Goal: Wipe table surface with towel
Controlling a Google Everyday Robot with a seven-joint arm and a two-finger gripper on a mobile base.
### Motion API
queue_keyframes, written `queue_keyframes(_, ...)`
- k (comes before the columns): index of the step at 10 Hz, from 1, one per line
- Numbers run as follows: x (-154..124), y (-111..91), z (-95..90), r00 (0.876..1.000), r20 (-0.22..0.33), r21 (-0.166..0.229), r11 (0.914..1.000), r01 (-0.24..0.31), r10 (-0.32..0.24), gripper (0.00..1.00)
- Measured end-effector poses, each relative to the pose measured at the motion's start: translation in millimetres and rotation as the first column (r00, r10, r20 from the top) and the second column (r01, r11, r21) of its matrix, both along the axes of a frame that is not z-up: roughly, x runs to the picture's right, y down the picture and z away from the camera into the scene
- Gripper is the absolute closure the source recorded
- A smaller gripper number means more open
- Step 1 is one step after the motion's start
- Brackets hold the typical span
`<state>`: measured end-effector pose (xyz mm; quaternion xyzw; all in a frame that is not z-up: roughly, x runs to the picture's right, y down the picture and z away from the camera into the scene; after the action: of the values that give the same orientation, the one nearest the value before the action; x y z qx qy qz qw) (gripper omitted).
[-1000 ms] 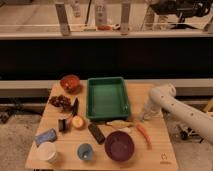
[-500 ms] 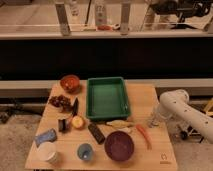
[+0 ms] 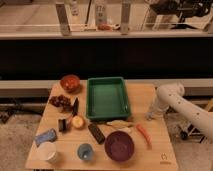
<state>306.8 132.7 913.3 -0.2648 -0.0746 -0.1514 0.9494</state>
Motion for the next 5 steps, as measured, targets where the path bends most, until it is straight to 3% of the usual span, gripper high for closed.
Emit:
queue_keyframes(2, -15, -12, 10.1, 1.0, 0.0, 0.006, 1.0, -0.004, 0.004, 1.0)
queue_keyframes(5, -35, -14, 9.0, 1.0, 0.023, 0.01, 0.9999, -0.01, 0.01, 1.0)
